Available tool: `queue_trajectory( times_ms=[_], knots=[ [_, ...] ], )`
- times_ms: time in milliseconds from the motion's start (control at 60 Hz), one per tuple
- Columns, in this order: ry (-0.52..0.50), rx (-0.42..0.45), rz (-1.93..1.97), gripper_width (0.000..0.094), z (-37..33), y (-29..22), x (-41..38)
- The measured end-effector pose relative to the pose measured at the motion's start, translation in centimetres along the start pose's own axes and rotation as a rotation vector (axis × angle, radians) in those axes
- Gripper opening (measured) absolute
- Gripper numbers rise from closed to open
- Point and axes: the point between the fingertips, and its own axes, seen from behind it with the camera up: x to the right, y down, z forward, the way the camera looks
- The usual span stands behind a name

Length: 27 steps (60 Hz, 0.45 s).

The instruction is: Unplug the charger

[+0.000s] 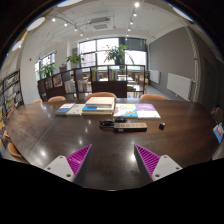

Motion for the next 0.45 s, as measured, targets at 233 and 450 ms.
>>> queue_trajectory(
  times_ms=[233,450],
  knots=[
    [-0.018,-0.002,-0.018,0.0839,-1.7,0.4,-1.4],
    [-0.016,0.014,0.025,0.0838,-2.5,-0.1,-0.8]
  ],
)
